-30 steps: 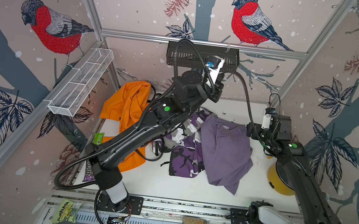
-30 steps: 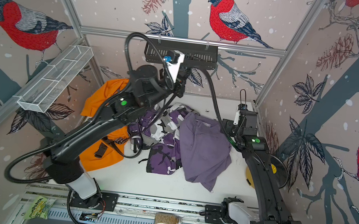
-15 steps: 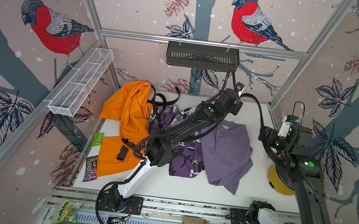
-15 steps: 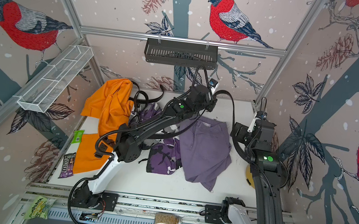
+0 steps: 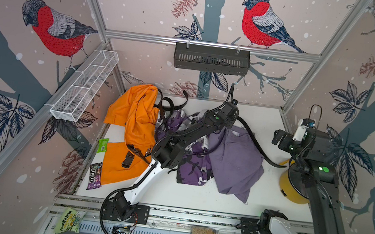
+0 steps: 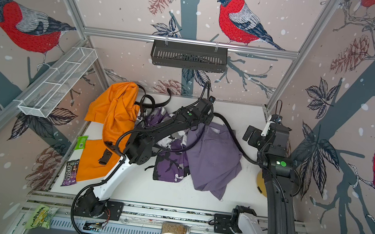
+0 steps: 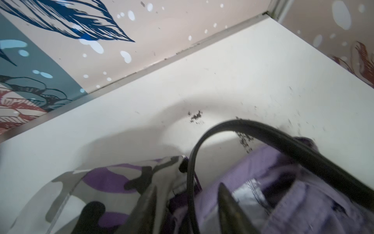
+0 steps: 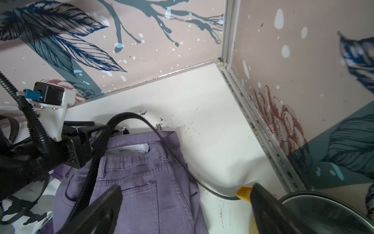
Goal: Remove the belt from the trousers
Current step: Place the belt at the center of the board, then reset both arms
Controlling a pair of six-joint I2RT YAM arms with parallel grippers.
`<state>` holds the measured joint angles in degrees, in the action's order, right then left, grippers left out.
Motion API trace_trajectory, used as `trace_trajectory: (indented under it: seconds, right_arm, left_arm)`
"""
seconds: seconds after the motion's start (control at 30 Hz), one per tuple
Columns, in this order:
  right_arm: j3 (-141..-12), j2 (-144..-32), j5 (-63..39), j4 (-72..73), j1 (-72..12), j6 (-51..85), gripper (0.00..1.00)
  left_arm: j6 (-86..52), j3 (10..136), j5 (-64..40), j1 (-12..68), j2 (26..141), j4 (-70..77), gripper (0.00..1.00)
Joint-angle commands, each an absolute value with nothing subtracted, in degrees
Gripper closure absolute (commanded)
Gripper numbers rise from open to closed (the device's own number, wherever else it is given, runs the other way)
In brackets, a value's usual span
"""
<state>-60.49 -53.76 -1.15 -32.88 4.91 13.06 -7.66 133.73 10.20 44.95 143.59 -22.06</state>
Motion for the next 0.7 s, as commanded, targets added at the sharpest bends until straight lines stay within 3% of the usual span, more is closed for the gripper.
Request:
trace_trajectory:
  seconds: [0.0, 0.13, 0.47, 0.67]
  right_arm:
    - [-57.76, -53.56, -5.11, -27.24, 4.56, 12.07, 0.01]
    - [-54.67, -54.27, -5.56, -22.99, 3.61, 11.09, 0.01]
    - [-44.39, -54.93, -5.45, -6.99, 0.15, 7.59, 0.01]
    - [-38.22, -56.45, -3.80, 3.37, -1.91, 5.74, 0.01]
  left_arm:
    - [-9.88, 124.80, 8.19, 45.17, 133.95, -22.82, 0.00]
    - [-10.66, 98.29, 7.32, 45.09, 115.40, -5.12, 0.00]
    - [-7.18, 63.61, 17.39, 43.63, 84.36, 8.80, 0.02]
    - [-3.79, 45.42, 20.44, 35.39, 68.08, 13.83, 0.03]
